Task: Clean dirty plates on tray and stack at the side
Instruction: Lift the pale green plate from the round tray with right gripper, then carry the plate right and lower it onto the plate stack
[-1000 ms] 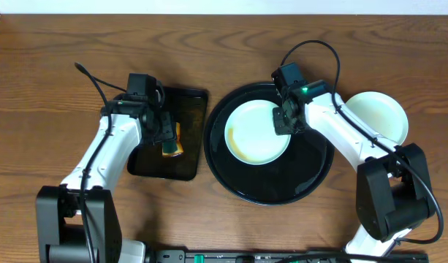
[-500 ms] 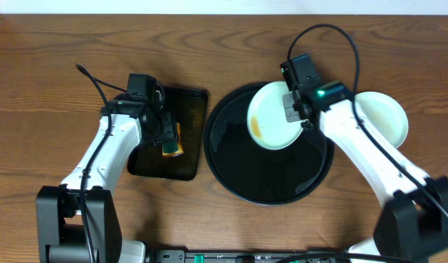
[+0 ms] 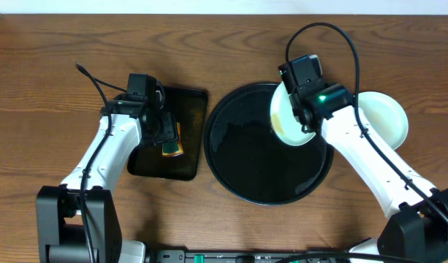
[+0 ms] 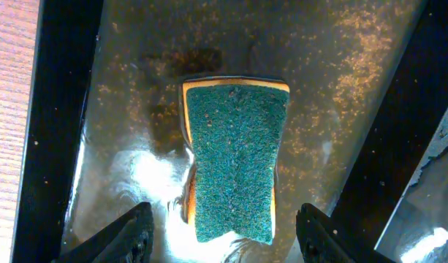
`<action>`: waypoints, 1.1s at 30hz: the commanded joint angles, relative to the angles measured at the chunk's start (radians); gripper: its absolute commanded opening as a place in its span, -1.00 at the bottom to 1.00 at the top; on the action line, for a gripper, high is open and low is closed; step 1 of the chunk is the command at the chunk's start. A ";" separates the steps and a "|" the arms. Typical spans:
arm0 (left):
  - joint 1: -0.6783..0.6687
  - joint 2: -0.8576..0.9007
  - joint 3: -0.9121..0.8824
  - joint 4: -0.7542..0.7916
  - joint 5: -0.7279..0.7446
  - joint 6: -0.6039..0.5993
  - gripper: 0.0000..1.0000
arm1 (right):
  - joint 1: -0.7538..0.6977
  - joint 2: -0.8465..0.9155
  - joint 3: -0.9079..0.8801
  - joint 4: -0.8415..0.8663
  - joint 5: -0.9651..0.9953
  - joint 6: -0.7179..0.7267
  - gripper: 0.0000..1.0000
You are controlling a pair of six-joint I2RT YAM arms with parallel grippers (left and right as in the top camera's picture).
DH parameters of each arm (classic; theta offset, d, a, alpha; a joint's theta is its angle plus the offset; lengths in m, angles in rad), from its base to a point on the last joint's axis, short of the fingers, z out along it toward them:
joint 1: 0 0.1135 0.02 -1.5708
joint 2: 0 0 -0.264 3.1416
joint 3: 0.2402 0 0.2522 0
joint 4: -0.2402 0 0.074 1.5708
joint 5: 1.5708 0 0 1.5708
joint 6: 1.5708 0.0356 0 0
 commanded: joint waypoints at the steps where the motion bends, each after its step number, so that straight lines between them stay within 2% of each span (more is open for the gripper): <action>1: 0.008 -0.001 -0.008 -0.003 -0.002 0.006 0.26 | 0.053 -0.012 0.001 0.014 0.148 -0.016 -0.98; 13: 0.008 -0.001 -0.008 -0.002 -0.002 0.006 0.26 | 0.205 -0.022 0.001 0.072 0.377 -0.030 -0.98; 25: 0.008 -0.001 -0.008 -0.003 -0.002 0.006 0.26 | 0.310 -0.022 0.001 0.196 0.399 -0.225 -0.98; 33: 0.008 -0.001 -0.008 -0.003 -0.002 0.006 0.26 | 0.321 -0.022 0.001 0.221 0.443 -0.249 -0.98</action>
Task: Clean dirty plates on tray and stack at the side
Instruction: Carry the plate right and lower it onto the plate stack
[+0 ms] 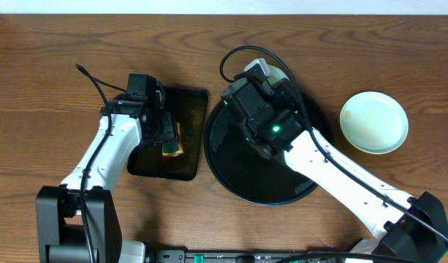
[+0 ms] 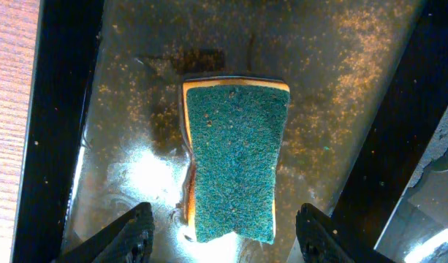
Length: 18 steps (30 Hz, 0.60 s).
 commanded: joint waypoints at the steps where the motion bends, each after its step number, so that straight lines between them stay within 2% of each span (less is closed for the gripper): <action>1: 0.008 -0.001 -0.008 -0.003 -0.002 0.006 0.26 | 0.010 -0.022 0.001 0.008 0.059 -0.023 -0.98; 14: 0.008 -0.001 -0.008 -0.003 -0.002 0.006 0.26 | 0.009 -0.022 0.001 0.024 0.058 -0.021 -0.98; 18: 0.008 -0.001 -0.008 -0.003 -0.002 0.006 0.26 | -0.007 -0.022 0.001 0.023 0.056 0.040 -0.98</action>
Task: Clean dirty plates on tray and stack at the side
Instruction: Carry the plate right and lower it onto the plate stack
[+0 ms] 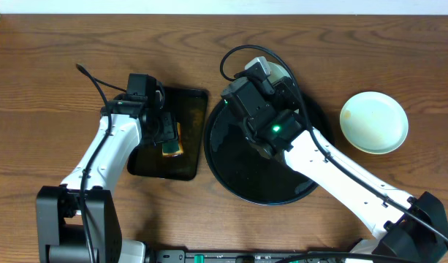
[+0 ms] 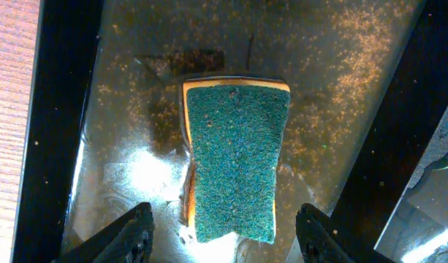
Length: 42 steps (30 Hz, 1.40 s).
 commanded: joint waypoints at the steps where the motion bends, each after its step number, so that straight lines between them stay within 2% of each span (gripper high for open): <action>1: 0.008 -0.001 -0.008 -0.003 -0.002 0.006 0.26 | -0.018 -0.022 0.001 -0.001 0.032 0.075 -0.98; 12: 0.008 -0.001 -0.008 -0.003 -0.002 0.006 0.26 | -0.275 -0.022 0.001 -0.061 -0.066 0.229 -0.98; 20: 0.008 -0.001 -0.008 -0.003 -0.002 0.006 0.26 | -0.568 -0.024 0.001 -0.134 -0.316 0.364 -0.98; 30: 0.008 -0.001 -0.008 -0.003 -0.002 0.006 0.26 | -0.883 -0.023 -0.006 -0.215 -0.610 0.422 -0.98; 40: 0.008 -0.001 -0.008 -0.003 -0.002 0.006 0.26 | -0.996 -0.023 -0.041 -0.219 -0.657 0.422 -0.97; 42: 0.008 -0.001 -0.008 -0.003 -0.002 0.006 0.26 | -0.999 -0.023 -0.042 -0.219 -0.658 0.422 -0.85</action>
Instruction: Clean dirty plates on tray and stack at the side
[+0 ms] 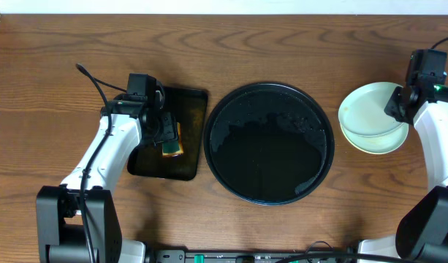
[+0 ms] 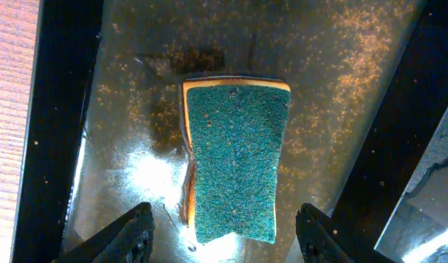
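Observation:
Two pale green plates are stacked on the table at the right, the top plate (image 1: 364, 111) offset to the left on the lower plate (image 1: 381, 140). My right gripper (image 1: 400, 100) is at the top plate's right rim, its fingers hidden under the wrist. The round black tray (image 1: 271, 142) holds no plates, only wet streaks. My left gripper (image 2: 224, 234) hangs open over the green and yellow sponge (image 2: 234, 161), a finger on each side and not touching it. The overhead view shows the left gripper (image 1: 167, 131) above the sponge (image 1: 172, 148).
The sponge lies in a wet, speckled rectangular black tray (image 1: 191, 109), left of the round one. A black cable (image 1: 92, 80) runs behind the left arm. The table's far edge is a white strip along the top.
My right arm was stretched over the back left of the round tray, a plate partly hidden under it. Now it is at the right, at the rim of a second plate on the side plate. The left gripper has not moved.
First my right gripper held a tilted plate over the round tray's right side, with one plate lying at the side. At the two later moments that arm reached across the tray's back left. Now two plates are stacked at the side. The left gripper stayed open over the sponge throughout.

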`<action>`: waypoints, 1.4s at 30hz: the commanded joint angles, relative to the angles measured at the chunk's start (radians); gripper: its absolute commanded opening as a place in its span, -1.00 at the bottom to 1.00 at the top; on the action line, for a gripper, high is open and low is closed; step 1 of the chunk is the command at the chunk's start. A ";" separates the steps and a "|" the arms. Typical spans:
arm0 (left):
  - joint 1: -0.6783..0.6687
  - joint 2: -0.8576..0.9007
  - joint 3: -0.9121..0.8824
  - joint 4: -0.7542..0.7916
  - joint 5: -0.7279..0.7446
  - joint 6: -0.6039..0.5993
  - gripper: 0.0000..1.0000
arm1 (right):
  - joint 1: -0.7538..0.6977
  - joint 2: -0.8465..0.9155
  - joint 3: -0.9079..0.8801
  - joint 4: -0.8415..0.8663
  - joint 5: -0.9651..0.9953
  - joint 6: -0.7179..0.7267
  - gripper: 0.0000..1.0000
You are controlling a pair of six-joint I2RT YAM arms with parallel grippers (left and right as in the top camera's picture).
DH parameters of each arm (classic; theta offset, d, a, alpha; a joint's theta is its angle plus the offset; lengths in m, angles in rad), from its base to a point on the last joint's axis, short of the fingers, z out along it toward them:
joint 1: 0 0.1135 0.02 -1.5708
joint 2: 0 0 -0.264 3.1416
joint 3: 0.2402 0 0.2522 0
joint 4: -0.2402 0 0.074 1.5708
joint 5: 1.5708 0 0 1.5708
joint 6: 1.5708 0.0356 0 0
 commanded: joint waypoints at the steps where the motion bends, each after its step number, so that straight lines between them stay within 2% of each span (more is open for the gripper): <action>1: 0.008 -0.001 -0.008 -0.003 -0.002 0.006 0.26 | -0.008 -0.023 -0.007 -0.002 -0.016 0.013 -0.77; 4: 0.008 -0.001 -0.008 -0.004 -0.002 0.006 0.27 | -0.008 -0.023 -0.007 -0.002 -0.039 0.013 -0.55; 7: 0.008 -0.001 -0.008 -0.007 -0.002 0.006 0.29 | -0.008 -0.023 -0.007 -0.008 -0.147 0.005 -0.37; 10: 0.007 -0.001 -0.008 -0.011 -0.001 0.014 0.37 | -0.006 -0.023 -0.007 -0.010 -0.430 -0.124 -0.27; 12: -0.001 -0.006 -0.006 -0.004 0.024 0.066 0.43 | 0.001 -0.023 -0.007 -0.010 -0.614 -0.209 -0.22; 15: -0.027 -0.014 0.024 -0.003 0.032 0.129 0.50 | 0.024 -0.023 -0.007 -0.006 -0.880 -0.377 -0.05; 17: -0.048 -0.014 0.053 -0.007 0.032 0.156 0.60 | 0.040 -0.023 -0.006 0.000 -0.919 -0.399 0.22; 19: -0.063 -0.014 0.079 -0.027 0.032 0.160 0.61 | 0.050 -0.023 -0.006 -0.005 -0.819 -0.344 0.83; 20: -0.065 -0.014 0.086 -0.043 0.032 0.160 0.61 | 0.051 -0.023 -0.006 -0.011 -0.762 -0.306 0.99; 23: -0.063 -0.017 0.097 -0.130 0.008 0.153 0.61 | 0.051 -0.023 -0.006 -0.086 -0.531 -0.150 0.98; 27: -0.052 -0.029 0.095 -0.242 -0.017 0.094 0.62 | 0.051 -0.024 -0.006 -0.172 -0.520 -0.164 0.99; 32: -0.052 -0.103 0.066 -0.291 -0.020 0.039 0.62 | 0.053 -0.044 -0.022 -0.241 -0.520 -0.169 0.98; 37: -0.052 -0.274 -0.026 -0.262 -0.036 0.013 0.62 | 0.067 -0.176 -0.142 -0.176 -0.523 -0.190 0.99; 42: -0.052 -0.549 -0.170 -0.156 -0.036 0.024 0.62 | 0.117 -0.455 -0.340 -0.018 -0.496 -0.191 0.98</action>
